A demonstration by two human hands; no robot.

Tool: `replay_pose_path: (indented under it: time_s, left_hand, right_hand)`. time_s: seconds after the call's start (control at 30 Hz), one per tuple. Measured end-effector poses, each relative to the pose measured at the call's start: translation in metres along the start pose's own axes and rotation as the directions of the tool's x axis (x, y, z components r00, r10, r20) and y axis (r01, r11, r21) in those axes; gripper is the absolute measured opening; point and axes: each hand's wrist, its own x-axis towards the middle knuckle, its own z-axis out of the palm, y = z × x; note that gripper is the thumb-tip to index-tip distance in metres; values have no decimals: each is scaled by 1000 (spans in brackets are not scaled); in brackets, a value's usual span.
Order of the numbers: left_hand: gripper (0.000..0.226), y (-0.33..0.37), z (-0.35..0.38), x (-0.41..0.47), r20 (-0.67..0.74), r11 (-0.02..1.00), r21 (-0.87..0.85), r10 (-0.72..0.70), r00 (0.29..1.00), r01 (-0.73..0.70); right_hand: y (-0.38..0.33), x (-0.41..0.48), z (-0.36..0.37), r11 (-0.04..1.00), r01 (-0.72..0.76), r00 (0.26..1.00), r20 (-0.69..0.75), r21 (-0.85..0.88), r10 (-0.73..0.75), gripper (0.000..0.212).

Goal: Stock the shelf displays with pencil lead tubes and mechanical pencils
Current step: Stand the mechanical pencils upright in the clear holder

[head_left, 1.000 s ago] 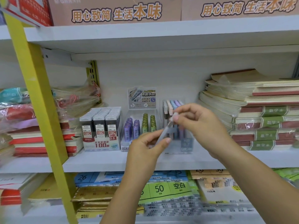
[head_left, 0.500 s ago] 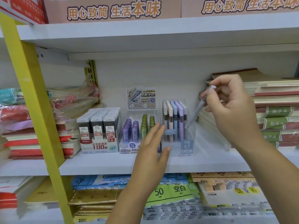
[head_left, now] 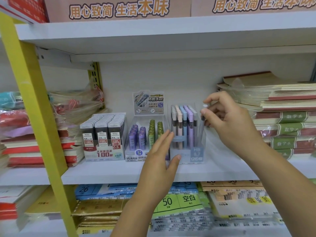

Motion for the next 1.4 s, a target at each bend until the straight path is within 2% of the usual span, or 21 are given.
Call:
replay_pose_path:
  time_s: [0.13, 0.3, 0.47, 0.57, 0.67, 0.73, 0.8, 0.93, 1.07, 1.17, 1.23, 1.27, 1.33, 1.4]
  left_hand:
    - [64, -1, 1, 0, 3, 1000, 4, 5, 1000, -5]
    - [65, 0, 1, 1, 3, 1000, -11, 0, 1000, 0]
    - [65, -1, 2, 0, 3, 1000, -22, 1, 1000, -1]
    - [64, -1, 1, -1, 11, 998, -58, -10, 1000, 11]
    - [66, 0, 1, -4, 11, 996, -85, -24, 1000, 25]
    - [68, -1, 3, -8, 3, 997, -76, -23, 1000, 23]
    - [70, -1, 6, -10, 1, 999, -45, -13, 1000, 13]
    - [69, -1, 9, -9, -1, 1000, -11, -6, 1000, 6]
    - [71, -6, 9, -4, 5, 999, 43, 14, 1000, -14]
    - [70, -7, 5, -1, 24, 999, 49, 3, 1000, -5]
    - [64, -7, -3, -2, -39, 991, 131, 43, 998, -38]
    - [61, -9, -8, -1, -94, 969, 239, 93, 991, -69]
    - [65, -16, -22, 6, -160, 867, 491, 183, 970, -83]
    - [78, -22, -36, 18, -105, 761, 645, 177, 979, -68]
  right_hand:
    - [3, 0, 2, 1000, 2, 1000, -26, 11, -2, 20]
    - [8, 0, 9, 1000, -25, 1000, 19, 4, 25, 17]
    - [14, 0, 14, 989, -42, 996, 71, -142, 52, 13]
    - [20, -5, 16, 986, -105, 987, 108, -133, 120, 16]
    - [20, -22, 27, 987, -147, 989, 13, -62, 148, 37]
    - [17, -43, 41, 993, -94, 992, -93, -69, 87, 48]
    - [16, -64, 53, 990, -18, 993, -121, -141, 1, 51]
    - [24, -86, 66, 942, 50, 996, 83, -332, -23, 70]
    - [33, -82, 68, 933, 65, 985, 171, -354, -4, 75]
    - [35, -76, 68, 942, 50, 978, 208, -330, 21, 71]
    - [32, -71, 64, 953, 14, 986, 161, -303, 37, 65]
    - [30, -66, 60, 947, 3, 993, 114, -321, 35, 64]
    - [26, -48, 52, 904, 36, 997, 80, -426, -2, 65]
    - [21, -25, 48, 846, 102, 987, 156, -523, -23, 66]
